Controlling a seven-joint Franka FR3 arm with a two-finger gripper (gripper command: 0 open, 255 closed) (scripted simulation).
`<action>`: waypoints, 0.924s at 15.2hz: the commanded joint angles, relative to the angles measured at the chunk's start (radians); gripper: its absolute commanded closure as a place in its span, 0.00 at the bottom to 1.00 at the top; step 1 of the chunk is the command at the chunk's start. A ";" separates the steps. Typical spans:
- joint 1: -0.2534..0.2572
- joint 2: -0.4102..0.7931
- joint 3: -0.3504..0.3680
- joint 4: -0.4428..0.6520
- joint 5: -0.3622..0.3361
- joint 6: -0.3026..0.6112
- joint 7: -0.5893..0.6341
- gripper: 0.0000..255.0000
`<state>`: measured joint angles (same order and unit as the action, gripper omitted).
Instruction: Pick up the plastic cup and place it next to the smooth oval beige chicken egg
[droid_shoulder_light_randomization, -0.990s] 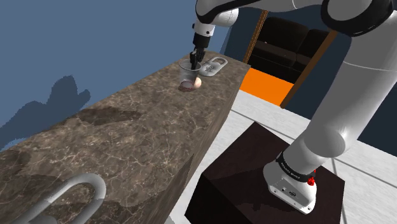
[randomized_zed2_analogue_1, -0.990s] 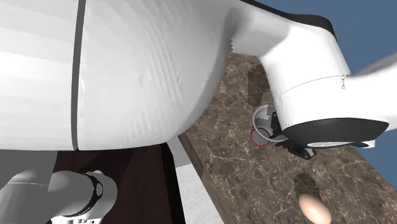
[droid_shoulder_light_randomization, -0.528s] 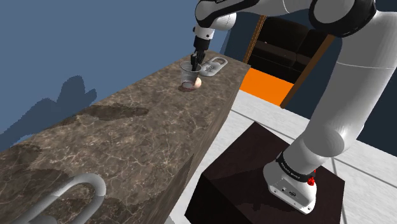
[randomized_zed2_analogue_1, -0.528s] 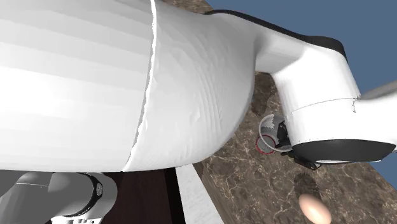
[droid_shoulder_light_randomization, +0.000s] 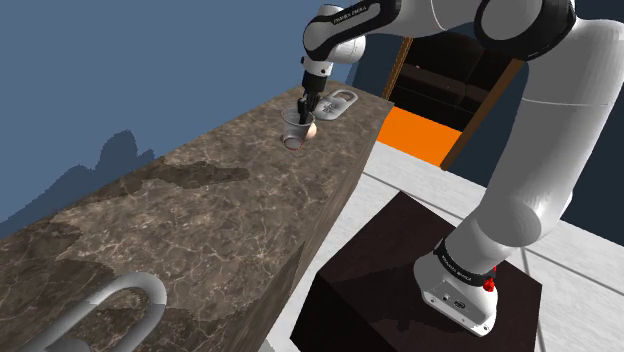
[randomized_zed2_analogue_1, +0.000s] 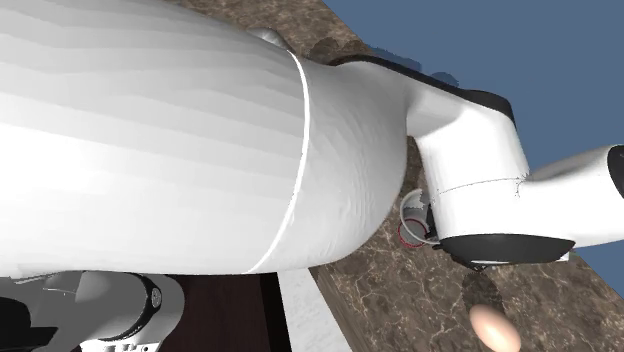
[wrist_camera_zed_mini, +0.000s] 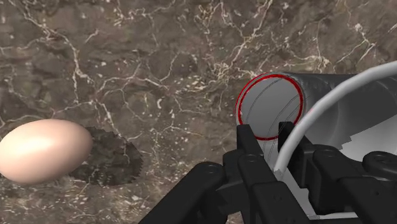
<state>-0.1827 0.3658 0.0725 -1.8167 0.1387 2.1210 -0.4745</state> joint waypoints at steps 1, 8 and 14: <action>0.000 0.014 0.000 -0.007 0.001 0.022 -0.003 1.00; 0.001 0.065 0.001 -0.032 0.004 0.097 -0.013 1.00; 0.002 0.114 0.001 -0.044 0.006 0.159 -0.022 1.00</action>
<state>-0.1797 0.4739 0.0738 -1.8579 0.1443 2.2694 -0.4934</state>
